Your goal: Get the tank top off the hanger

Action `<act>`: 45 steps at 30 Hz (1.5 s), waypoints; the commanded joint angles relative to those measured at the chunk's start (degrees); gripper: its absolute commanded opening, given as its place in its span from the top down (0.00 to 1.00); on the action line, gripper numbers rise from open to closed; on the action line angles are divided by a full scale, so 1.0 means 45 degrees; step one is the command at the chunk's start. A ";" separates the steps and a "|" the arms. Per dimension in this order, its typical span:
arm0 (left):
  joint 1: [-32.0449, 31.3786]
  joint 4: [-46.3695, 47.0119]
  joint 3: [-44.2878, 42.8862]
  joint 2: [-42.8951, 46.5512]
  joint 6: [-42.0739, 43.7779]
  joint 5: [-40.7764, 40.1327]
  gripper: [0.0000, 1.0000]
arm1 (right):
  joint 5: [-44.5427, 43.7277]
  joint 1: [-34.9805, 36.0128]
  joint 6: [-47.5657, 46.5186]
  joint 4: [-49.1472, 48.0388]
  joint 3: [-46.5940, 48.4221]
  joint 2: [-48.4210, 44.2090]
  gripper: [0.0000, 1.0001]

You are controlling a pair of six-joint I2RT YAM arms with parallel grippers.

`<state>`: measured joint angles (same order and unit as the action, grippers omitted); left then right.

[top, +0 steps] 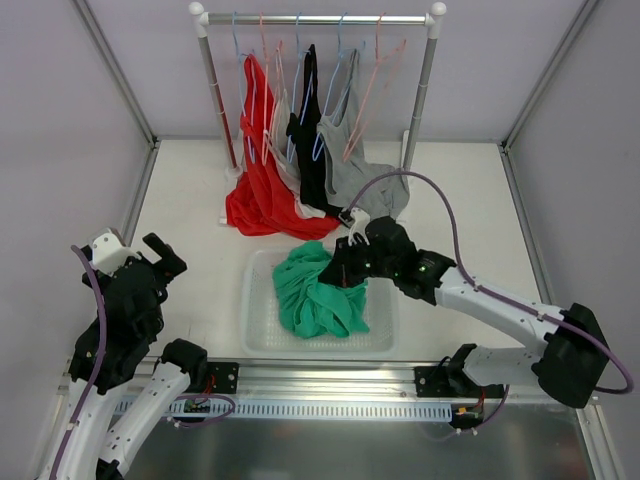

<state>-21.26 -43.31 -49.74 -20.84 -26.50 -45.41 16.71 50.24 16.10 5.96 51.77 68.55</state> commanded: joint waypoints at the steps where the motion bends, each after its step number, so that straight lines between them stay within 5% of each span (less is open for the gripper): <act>1: 0.0114 0.0054 -0.0119 0.0120 -0.0107 -0.0241 0.01 | -0.0685 0.0066 0.0875 -0.1870 -0.1014 0.0603 1.00; 9: 0.0114 0.0054 -0.0158 -0.0153 -0.0477 -0.0008 0.01 | -0.1057 0.0066 0.1169 -0.2222 -0.2402 0.2986 1.00; 18: 0.0348 0.0093 -0.0608 -0.1794 -0.0185 0.1574 0.01 | -0.1505 0.0223 -0.0080 -0.0564 -0.1388 0.2011 1.00; 25: 0.0485 0.0093 -0.0549 -0.1737 -0.0048 0.1712 0.01 | -0.1914 0.1371 0.0210 -0.0423 -0.1425 0.4413 0.99; 28: 0.0485 0.0093 -0.0471 -0.1696 -0.0068 0.1692 0.01 | -0.2247 0.1803 0.0426 -0.0484 -0.1445 0.4396 0.81; 30: 0.0485 0.0093 -0.0549 -0.1833 -0.0068 0.1789 0.01 | -0.2559 0.1824 0.0485 -0.0348 -0.1446 0.3734 0.58; 35: 0.1009 0.0074 -0.0900 -0.3098 -0.0087 0.2920 0.01 | -0.4433 0.1824 -0.0274 0.1584 -0.0356 0.2073 0.38; 39: 0.2221 0.0112 -0.1290 -0.4156 -0.0068 0.4365 0.01 | -0.5333 0.1727 -0.0996 0.2970 0.0720 0.0823 0.32; 45: 0.3899 0.0288 -0.2013 -0.5368 0.0750 0.6143 0.01 | -0.6794 -0.0555 -0.2830 0.5217 0.1775 -0.1012 0.11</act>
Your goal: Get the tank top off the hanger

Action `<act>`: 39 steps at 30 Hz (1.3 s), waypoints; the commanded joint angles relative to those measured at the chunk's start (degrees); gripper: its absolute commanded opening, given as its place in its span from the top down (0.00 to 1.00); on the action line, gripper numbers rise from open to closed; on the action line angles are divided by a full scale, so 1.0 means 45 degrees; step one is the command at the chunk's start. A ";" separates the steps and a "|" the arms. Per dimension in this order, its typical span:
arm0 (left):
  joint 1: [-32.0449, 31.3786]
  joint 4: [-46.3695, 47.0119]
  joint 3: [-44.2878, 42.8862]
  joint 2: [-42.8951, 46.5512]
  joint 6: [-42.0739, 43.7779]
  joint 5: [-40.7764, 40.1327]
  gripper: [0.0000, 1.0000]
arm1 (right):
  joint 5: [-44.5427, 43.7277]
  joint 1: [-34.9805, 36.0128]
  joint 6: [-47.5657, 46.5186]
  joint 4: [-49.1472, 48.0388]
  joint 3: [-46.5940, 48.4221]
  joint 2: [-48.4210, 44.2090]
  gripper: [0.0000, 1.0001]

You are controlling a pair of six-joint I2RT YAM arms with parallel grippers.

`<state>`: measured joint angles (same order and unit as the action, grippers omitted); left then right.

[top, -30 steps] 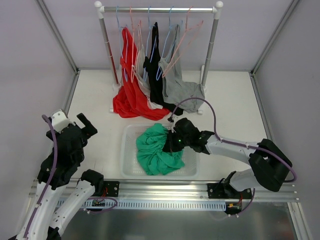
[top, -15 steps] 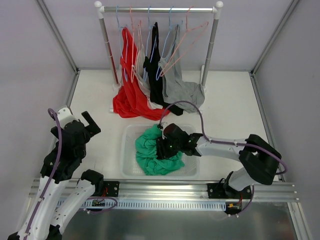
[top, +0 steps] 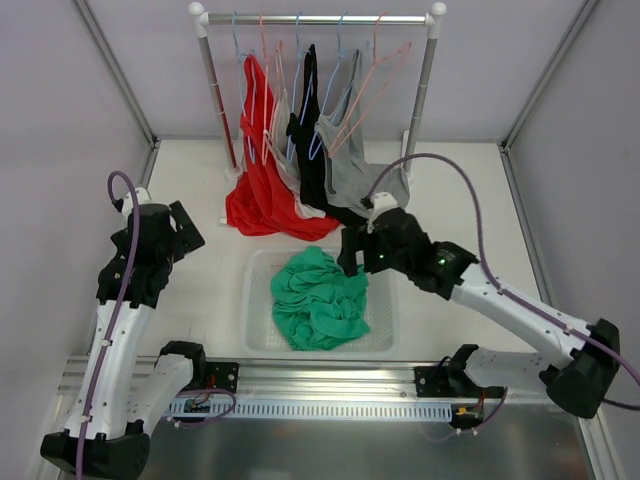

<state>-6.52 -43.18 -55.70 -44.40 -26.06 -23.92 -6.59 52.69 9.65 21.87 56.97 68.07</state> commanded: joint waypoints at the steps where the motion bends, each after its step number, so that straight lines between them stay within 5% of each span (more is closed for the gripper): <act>1: 0.0784 0.0279 -0.0804 -0.0287 0.0829 0.1641 0.01 | -0.1834 -0.1837 -0.1731 0.2128 0.0776 -0.1643 0.10; 10: 0.0883 0.0298 -0.0456 0.0626 0.2666 0.1959 0.01 | -0.4329 -0.6392 -0.3766 0.5331 0.1639 -0.4168 0.01; 14: 0.0864 0.0551 0.0423 0.1389 0.2356 0.1292 0.01 | -0.5469 -0.6396 -0.3084 0.6233 0.0896 -0.5262 0.00; 21: 0.1157 0.1060 0.0796 0.1449 0.2511 0.2855 0.01 | -0.5237 -0.6396 -0.2710 0.6216 -0.0374 -0.6552 0.01; 39: 0.1098 0.1177 0.1304 0.1898 0.2472 0.3383 0.01 | -0.5099 -0.6396 -0.2867 0.5571 -0.0238 -0.6378 0.01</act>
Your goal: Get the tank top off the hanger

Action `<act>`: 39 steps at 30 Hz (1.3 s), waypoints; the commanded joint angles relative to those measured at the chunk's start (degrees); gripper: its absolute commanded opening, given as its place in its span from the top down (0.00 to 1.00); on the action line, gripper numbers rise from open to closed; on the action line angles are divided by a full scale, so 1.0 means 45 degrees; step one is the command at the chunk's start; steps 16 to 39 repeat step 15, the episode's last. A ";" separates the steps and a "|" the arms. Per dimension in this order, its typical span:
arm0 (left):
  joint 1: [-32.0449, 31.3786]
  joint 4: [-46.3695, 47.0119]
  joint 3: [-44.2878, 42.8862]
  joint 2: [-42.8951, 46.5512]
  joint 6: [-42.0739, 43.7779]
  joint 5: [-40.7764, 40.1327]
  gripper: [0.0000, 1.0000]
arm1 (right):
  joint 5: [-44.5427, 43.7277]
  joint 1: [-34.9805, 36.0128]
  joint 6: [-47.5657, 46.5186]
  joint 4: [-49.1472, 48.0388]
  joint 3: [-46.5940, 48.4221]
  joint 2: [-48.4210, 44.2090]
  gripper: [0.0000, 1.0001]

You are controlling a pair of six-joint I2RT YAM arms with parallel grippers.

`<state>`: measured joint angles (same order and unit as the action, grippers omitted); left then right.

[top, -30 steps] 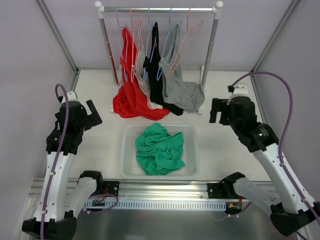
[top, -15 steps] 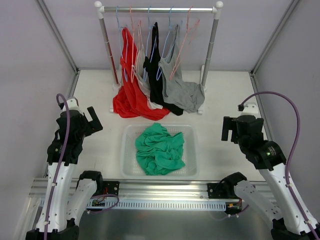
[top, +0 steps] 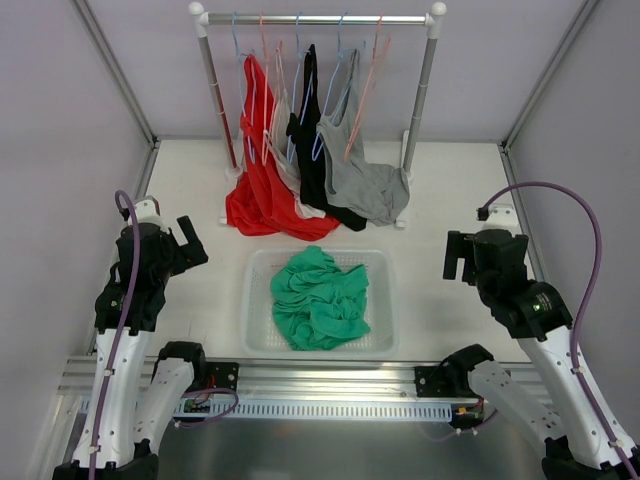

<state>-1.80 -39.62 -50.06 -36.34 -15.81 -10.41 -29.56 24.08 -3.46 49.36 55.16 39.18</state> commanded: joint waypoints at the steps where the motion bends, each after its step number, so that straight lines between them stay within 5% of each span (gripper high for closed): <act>1: 0.0049 0.0386 0.0051 0.0087 0.0213 0.0303 0.01 | 0.0065 -0.0038 0.0047 -0.0540 0.0165 0.0063 0.00; 39: 0.0049 0.0386 0.0070 0.0145 0.0213 0.0361 0.01 | 0.0456 -0.0038 0.0086 -0.0852 -0.0167 -0.0250 0.00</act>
